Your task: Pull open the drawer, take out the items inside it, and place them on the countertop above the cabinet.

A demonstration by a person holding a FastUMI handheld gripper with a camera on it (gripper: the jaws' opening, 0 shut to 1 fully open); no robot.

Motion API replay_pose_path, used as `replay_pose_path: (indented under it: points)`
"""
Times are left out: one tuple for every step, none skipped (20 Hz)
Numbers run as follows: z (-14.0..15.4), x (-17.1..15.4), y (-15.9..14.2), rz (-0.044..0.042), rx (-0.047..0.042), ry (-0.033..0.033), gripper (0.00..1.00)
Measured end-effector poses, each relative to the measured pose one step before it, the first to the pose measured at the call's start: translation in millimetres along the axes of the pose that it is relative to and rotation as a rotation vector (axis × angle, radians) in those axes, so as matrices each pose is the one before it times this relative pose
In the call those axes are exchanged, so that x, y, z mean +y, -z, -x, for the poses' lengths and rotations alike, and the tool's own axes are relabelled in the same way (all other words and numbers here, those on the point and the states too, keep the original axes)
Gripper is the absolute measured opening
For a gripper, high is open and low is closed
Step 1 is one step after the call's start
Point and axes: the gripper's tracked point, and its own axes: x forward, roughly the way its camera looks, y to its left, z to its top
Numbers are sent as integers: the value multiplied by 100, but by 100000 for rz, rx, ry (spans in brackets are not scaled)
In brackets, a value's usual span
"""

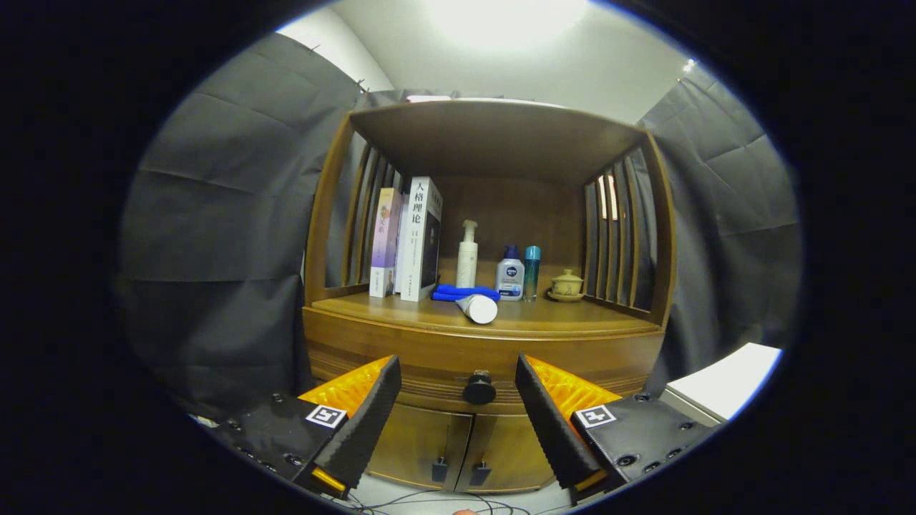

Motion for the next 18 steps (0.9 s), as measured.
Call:
replay_pose_path:
  points:
    - [1082, 186, 23, -1214, 524, -1127, 100]
    - [1036, -23, 155, -895, 1373, -761, 100]
    - [1166, -319, 186, -581, 1678, -105, 100]
    - [984, -465, 9, -126, 655, 752, 100]
    - [996, -606, -177, -537, 268, 746, 100]
    - [973, -343, -244, -364, -444, 87, 100]
    - [1959, -338, -49, -453, -221, 296, 100]
    - [946, -623, -454, -309, -714, 378, 100]
    - [759, -438, -175, -478, -699, 319, 100]
    - [821, -214, -14, -626, -217, -387, 100]
    - [1001, -3, 141, -713, 224, -1064, 100]
    - [789, 54, 103, -518, -183, -1109, 100]
    - [763, -31, -6, 406, -47, -1286, 100]
    - [627, 67, 149, 901, 508, -1078, 100]
    - [535, -15, 106, 774, 260, -883, 100]
    - [500, -145, -102, 225, -645, -685, 100]
    - [324, -110, -269, -216, -690, -560, 100]
    - [231, -223, -308, -277, -790, -295, 100]
